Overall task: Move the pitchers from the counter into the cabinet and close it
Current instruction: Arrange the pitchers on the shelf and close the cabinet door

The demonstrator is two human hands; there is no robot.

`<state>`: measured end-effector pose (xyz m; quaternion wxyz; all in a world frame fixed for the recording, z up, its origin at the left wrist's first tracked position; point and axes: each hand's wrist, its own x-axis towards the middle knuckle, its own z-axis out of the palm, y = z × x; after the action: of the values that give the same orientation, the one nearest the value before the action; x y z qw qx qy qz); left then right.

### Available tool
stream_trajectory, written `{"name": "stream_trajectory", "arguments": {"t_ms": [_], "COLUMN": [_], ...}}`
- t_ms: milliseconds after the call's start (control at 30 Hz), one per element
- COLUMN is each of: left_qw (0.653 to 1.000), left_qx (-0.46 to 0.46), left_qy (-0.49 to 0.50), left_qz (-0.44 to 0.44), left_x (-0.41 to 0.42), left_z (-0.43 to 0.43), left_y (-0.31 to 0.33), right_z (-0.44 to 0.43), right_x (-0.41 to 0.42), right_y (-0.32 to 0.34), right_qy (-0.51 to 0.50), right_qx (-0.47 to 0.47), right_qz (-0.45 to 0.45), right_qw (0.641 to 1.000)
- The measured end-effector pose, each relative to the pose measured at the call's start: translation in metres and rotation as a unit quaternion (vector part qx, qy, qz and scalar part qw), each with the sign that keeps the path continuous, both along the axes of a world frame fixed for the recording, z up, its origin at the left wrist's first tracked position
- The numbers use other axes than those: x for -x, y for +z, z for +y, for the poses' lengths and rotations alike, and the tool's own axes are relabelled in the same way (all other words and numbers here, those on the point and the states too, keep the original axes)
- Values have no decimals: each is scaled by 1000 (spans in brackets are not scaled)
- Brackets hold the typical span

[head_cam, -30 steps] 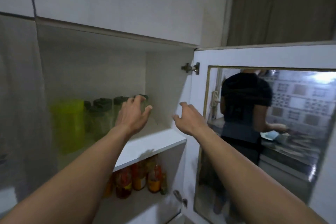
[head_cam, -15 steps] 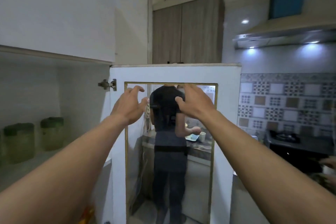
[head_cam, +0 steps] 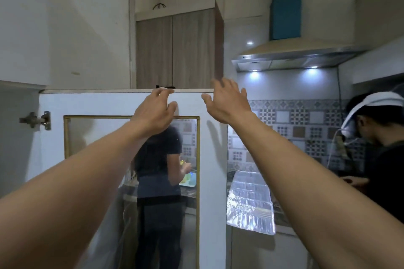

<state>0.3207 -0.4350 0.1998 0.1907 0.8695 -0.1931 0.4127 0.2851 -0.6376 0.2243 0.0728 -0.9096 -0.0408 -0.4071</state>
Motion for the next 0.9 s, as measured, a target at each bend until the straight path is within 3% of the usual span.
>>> {"name": "stream_trajectory", "arguments": {"t_ms": [100, 233, 467, 767, 900], "left_qw": [1000, 993, 989, 994, 999], "left_qx": [-22, -88, -93, -68, -21], "left_qy": [14, 81, 111, 74, 0], "left_qz": [0, -21, 11, 46, -29], "left_x": [-14, -30, -20, 46, 100], "left_z": [-17, -21, -26, 6, 18], "left_y": [0, 0, 7, 6, 10], "right_z": [-12, -15, -16, 7, 13], "right_x": [-10, -15, 7, 81, 122], "right_y": [-5, -6, 6, 28, 46], "right_qy": [16, 50, 62, 95, 179], "right_qx": [-26, -56, -44, -127, -225], "right_qz": [36, 21, 19, -4, 46], "right_qw": [999, 997, 997, 987, 957]}}
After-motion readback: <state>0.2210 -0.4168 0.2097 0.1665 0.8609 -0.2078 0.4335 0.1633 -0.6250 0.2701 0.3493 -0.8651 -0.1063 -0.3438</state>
